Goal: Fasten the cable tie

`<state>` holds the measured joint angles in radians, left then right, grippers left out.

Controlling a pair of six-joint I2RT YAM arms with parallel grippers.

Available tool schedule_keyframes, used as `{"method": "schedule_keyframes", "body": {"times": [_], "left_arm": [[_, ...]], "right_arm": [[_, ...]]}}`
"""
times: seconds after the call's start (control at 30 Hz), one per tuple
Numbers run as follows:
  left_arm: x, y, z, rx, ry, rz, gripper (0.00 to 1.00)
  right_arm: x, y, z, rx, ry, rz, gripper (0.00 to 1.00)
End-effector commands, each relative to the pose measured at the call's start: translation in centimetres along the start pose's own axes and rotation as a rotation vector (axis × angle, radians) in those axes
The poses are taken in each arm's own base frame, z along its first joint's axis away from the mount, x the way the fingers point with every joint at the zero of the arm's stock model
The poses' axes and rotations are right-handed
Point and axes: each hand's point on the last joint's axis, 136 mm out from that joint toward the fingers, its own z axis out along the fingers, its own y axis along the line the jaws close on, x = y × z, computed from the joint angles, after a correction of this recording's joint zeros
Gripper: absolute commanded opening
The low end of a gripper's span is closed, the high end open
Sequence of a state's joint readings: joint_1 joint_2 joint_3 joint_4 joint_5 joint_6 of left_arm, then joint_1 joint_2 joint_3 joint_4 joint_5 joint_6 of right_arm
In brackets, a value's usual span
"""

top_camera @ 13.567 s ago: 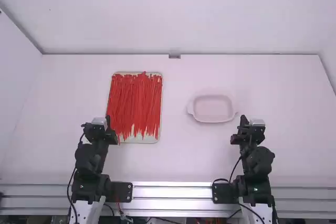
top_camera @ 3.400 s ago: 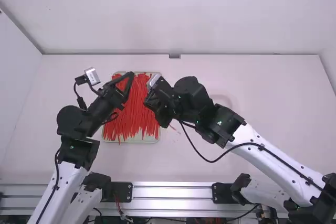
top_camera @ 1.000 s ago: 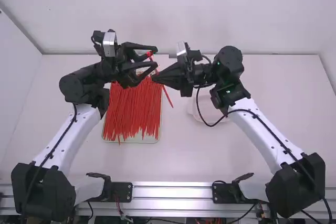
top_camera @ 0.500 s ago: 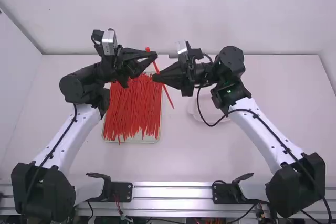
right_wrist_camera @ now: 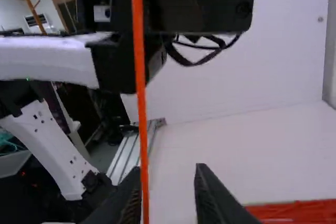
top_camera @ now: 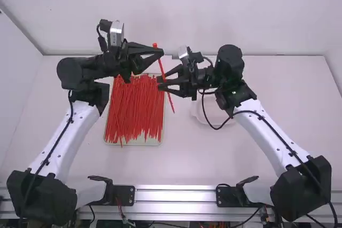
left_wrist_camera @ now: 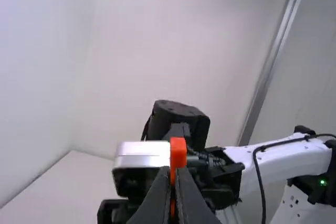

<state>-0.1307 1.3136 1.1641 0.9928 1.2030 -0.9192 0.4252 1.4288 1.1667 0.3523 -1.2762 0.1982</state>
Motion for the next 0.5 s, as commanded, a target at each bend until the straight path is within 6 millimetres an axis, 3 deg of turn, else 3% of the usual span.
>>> {"method": "schedule_keyframes", "body": {"times": [0.0, 0.13, 0.47], "left_arm": [[-0.9, -1.0, 0.5, 0.022, 0.016, 0.11, 0.02], [-1.6, -0.7, 0.6, -0.001, 0.033, 0.118, 0.02], [-4.2, -2.0, 1.0, 0.003, 0.027, 0.146, 0.02]], "right_arm": [[0.6, 0.0, 0.0, -0.01, 0.011, -0.065, 0.33], [1.5, 0.5, -0.1, -0.047, 0.033, -0.092, 0.39], [4.4, 0.9, -0.2, -0.067, 0.087, -0.117, 0.4]]}}
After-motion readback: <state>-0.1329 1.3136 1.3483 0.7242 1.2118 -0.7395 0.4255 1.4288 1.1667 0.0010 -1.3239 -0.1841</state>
